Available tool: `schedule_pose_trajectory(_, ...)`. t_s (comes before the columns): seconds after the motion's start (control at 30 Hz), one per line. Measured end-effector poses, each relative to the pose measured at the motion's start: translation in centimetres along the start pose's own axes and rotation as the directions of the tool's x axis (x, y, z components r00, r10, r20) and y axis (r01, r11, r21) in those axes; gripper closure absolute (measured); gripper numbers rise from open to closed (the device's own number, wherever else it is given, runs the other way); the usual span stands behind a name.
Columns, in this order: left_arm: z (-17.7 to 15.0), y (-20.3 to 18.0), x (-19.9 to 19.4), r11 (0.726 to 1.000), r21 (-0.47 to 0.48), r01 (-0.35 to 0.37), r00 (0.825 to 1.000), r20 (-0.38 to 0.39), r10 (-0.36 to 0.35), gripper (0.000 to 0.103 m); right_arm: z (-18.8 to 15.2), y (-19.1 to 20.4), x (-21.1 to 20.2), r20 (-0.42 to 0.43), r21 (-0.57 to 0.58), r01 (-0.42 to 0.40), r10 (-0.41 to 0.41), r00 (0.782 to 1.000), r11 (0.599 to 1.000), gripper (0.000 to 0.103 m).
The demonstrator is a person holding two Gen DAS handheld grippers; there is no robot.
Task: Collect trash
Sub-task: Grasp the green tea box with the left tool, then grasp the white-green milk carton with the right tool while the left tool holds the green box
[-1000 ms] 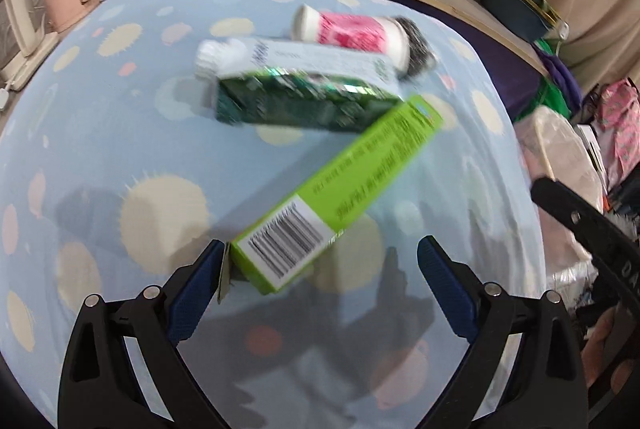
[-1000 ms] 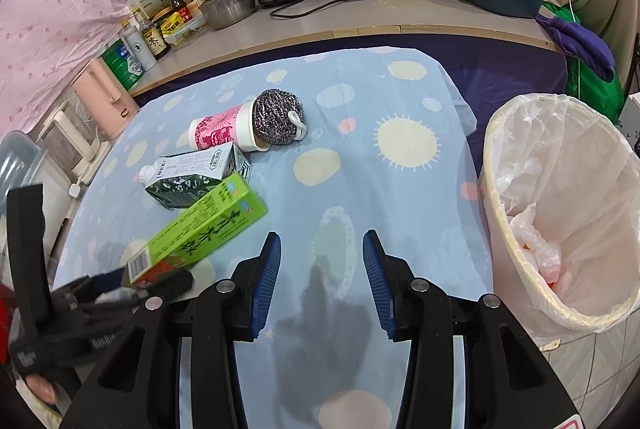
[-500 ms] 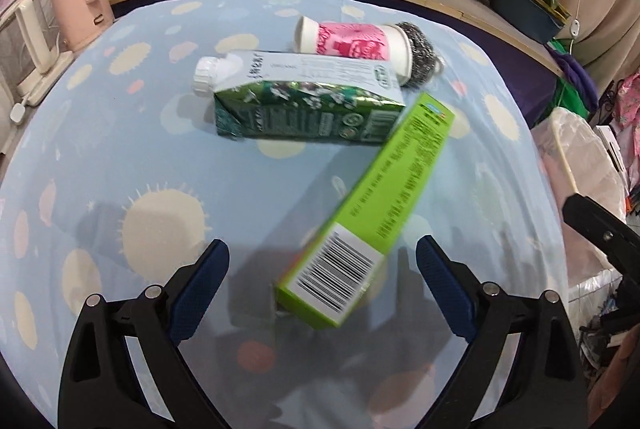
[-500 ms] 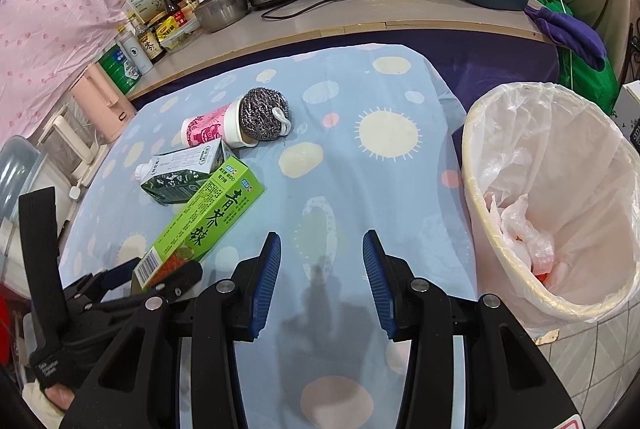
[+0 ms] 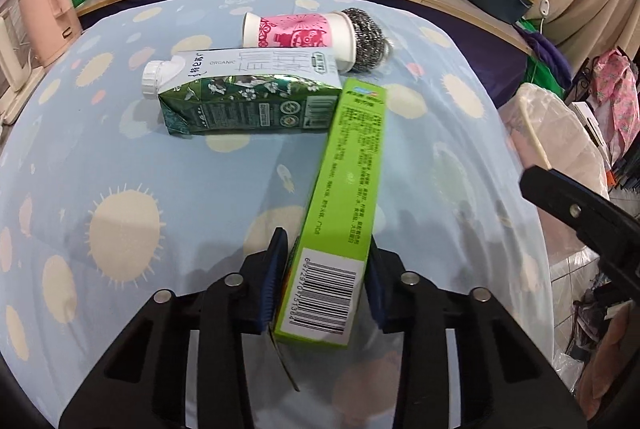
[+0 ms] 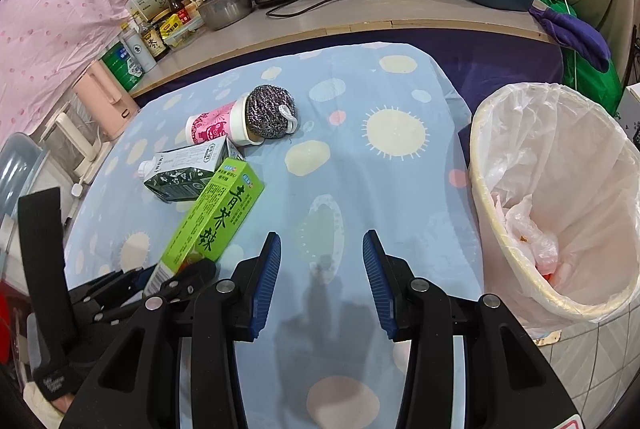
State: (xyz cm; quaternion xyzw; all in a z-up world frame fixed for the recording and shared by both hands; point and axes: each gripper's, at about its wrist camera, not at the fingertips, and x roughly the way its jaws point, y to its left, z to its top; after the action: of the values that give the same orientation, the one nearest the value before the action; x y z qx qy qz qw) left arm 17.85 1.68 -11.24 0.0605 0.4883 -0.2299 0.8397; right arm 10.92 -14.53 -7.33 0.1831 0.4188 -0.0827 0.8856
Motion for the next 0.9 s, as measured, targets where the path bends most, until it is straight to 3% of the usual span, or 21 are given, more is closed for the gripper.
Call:
schedule_pose_trajectory(0.37, -2.7, 1.0, -5.0, 0.996, -0.086, -0.005, 1.0, 0.014, 0.006, 0.076, 0.2, 2.0, 0.6, -0.009, -0.045, -0.034, 0.033, 0.999, 0.998, 0.061)
schedule_pose_trajectory(0.47, -3.1, 2.0, -5.9, 0.992, -0.12, -0.044, 0.999, 0.018, 0.047, 0.076, 0.4, 2.9, 1.2, -0.016, -0.063, -0.049, 0.048, 0.999, 0.997, 0.061)
schedule_pose_trajectory(0.9, 0.2, 7.3, -4.8, 0.948, -0.277, -0.155, 0.987, -0.003, 0.16, 0.076, 4.0, 6.6, 5.2, -0.025, -0.134, -0.088, 0.086, 0.996, 0.987, 0.061)
